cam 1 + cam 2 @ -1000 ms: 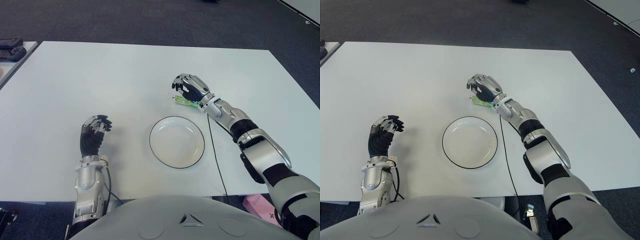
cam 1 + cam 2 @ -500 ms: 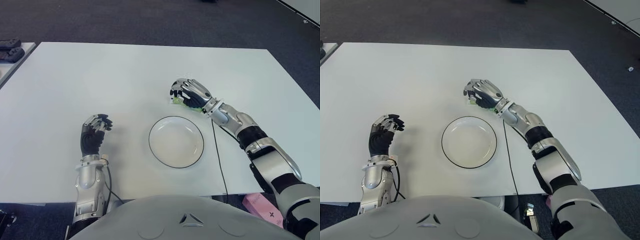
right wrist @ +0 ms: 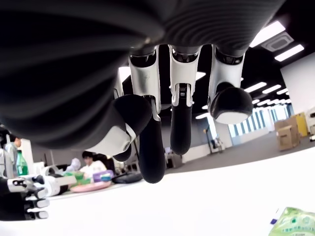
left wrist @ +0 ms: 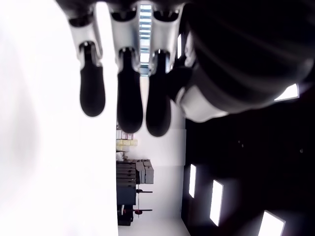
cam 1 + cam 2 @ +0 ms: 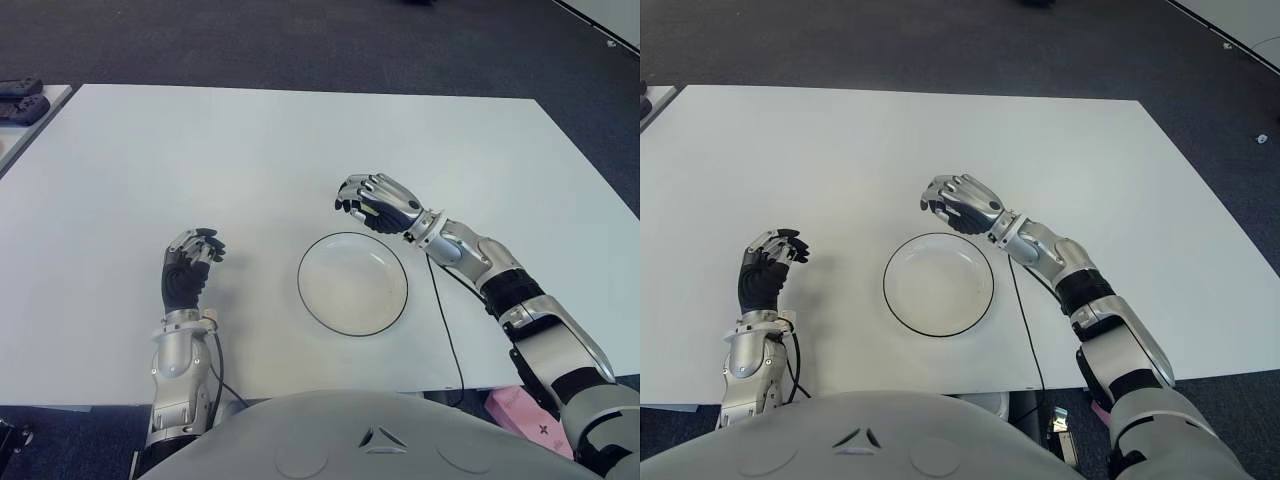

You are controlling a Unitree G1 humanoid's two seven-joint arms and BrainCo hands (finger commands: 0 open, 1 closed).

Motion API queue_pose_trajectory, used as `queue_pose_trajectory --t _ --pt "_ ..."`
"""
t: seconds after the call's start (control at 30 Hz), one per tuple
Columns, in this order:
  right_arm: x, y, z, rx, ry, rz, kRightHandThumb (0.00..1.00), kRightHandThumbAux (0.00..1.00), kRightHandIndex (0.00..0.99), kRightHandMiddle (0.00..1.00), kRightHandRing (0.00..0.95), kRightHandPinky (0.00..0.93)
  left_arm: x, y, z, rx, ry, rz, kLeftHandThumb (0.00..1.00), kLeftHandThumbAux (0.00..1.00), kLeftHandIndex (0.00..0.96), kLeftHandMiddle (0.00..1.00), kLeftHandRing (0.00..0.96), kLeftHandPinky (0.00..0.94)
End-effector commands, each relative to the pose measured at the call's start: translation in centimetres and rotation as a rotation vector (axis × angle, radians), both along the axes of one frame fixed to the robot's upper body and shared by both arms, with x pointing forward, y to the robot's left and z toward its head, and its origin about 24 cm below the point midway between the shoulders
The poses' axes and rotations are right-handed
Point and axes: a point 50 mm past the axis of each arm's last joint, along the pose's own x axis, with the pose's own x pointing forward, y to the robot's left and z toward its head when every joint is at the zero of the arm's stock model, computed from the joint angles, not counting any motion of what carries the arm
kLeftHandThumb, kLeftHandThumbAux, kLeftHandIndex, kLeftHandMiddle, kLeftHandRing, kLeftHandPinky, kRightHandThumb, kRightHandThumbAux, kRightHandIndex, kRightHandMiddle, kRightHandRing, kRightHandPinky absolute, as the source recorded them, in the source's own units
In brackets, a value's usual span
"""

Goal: Put the toothpaste on the table into the plate.

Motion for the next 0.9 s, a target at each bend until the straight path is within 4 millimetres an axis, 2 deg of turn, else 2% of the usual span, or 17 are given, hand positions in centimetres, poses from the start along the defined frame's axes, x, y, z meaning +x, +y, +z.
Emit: queue_pose_trajectory --t 0.03,0.13,0.27,0.47,0.53,0.6,0.67,0.8,0.87,0.9 --pt "0.0 -0.3 -0.3 -0.032 0.027 -0.016 0.848 0.678 0.402 0.556 0.882 0.877 0.1 -0.2 -0.4 -0.013 0.012 -0.016 0.704 0.721 0.437 0.552 0.553 0.525" --pt "0.9 -0.8 -0.7 -0.033 0.057 -0.086 0.848 0.678 0.402 0.555 0.881 0.876 0.1 -0.2 -0.3 -0.015 0.014 -0.020 0.704 0.721 0.437 0.548 0.551 0.529" --pt "2.0 -1.2 -1.0 -0.027 0.095 -0.158 0.846 0.676 0.405 0.550 0.836 0.813 0.2 -0.2 -0.3 -0.015 0.014 -0.024 0.705 0.721 0.437 0.548 0.552 0.535" --pt "4.1 -1.6 -1.2 -0.032 0.146 -0.282 0.844 0.671 0.407 0.542 0.720 0.638 0.2 -0.2 -0.3 -0.008 0.013 -0.027 0.704 0.720 0.438 0.555 0.558 0.532" --pt "4.5 -1.6 -1.2 -0.040 0.148 -0.307 0.842 0.671 0.407 0.531 0.631 0.552 0.2 -0.2 -0.3 -0.008 0.014 -0.028 0.703 0.720 0.438 0.558 0.559 0.528" --pt "5.0 -1.7 -1.2 -0.057 0.148 -0.338 0.778 0.686 0.413 0.490 0.516 0.455 0.2 -0.2 -0.3 -0.010 0.015 -0.029 0.703 0.720 0.438 0.559 0.558 0.526" --pt "5.6 -1.8 -1.4 -0.093 0.143 -0.375 0.677 0.529 0.262 0.338 0.329 0.296 0.2 -0.3 -0.3 -0.014 0.014 -0.030 0.702 0.720 0.438 0.562 0.558 0.526" --pt "6.1 -1.9 -1.5 -0.150 0.128 -0.416 0.599 0.441 0.149 0.219 0.196 0.183 0.2 -0.3 -0.4 -0.017 0.014 -0.030 0.703 0.720 0.438 0.565 0.558 0.525" --pt "6.6 -2.0 -1.5 -0.201 0.117 -0.447 0.541 0.395 0.064 0.117 0.102 0.107 0.2 -0.3 -0.4 -0.017 0.016 -0.029 0.704 0.719 0.438 0.566 0.558 0.529" --pt "6.7 -2.1 -1.5 -0.212 0.114 -0.455 0.531 0.387 0.051 0.100 0.087 0.094 0.2 -0.3 -0.4 -0.018 0.017 -0.029 0.704 0.719 0.438 0.566 0.557 0.530"
